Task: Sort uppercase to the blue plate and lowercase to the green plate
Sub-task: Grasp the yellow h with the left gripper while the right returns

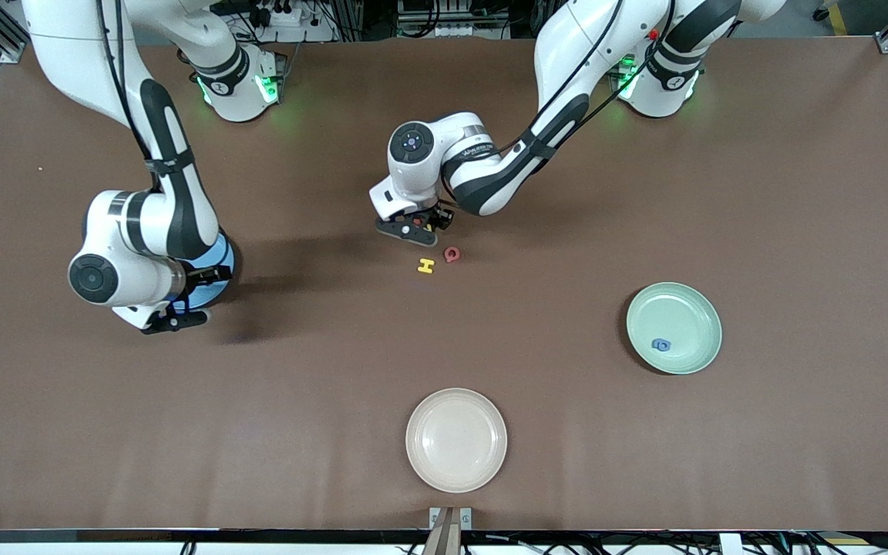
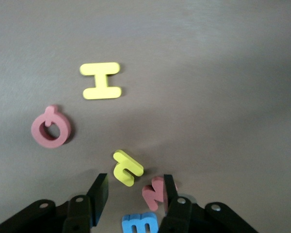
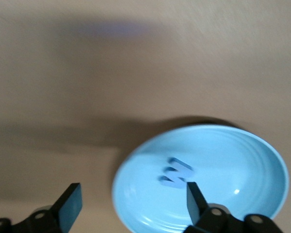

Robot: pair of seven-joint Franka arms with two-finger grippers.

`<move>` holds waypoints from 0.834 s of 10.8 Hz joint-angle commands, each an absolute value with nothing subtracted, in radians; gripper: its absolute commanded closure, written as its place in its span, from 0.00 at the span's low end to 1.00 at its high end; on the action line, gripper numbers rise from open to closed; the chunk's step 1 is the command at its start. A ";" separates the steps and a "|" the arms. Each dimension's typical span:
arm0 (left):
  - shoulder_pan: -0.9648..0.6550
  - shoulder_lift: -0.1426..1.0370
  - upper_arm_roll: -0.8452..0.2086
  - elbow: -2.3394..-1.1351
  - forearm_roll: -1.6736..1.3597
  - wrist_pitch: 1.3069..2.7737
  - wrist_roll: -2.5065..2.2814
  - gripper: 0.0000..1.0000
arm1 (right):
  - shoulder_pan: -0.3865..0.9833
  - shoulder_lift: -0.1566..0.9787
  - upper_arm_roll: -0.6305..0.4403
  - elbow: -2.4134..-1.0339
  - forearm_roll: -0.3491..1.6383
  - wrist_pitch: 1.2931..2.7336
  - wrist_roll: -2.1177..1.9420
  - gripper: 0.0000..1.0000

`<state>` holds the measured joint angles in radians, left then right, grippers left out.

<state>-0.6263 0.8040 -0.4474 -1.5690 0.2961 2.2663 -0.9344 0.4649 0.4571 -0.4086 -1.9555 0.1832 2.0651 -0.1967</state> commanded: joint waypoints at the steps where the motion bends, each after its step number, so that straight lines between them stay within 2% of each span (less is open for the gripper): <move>1: -0.623 0.812 -0.446 -1.546 0.257 2.258 -1.072 0.46 | 0.459 0.431 -0.348 -1.904 0.184 2.052 -0.085 0.00; 3: -0.623 0.813 -0.445 -1.543 0.189 2.258 -1.098 0.48 | 0.460 0.433 -0.302 -1.872 0.184 2.069 0.015 0.00; 6: -0.623 0.813 -0.439 -1.548 0.189 2.258 -1.265 0.55 | 0.460 0.433 -0.258 -1.871 0.189 2.187 0.031 0.00; 9: -0.618 0.813 -0.413 -1.548 0.187 2.258 -1.402 0.56 | 0.462 0.439 -0.229 -1.890 0.190 2.287 0.028 0.00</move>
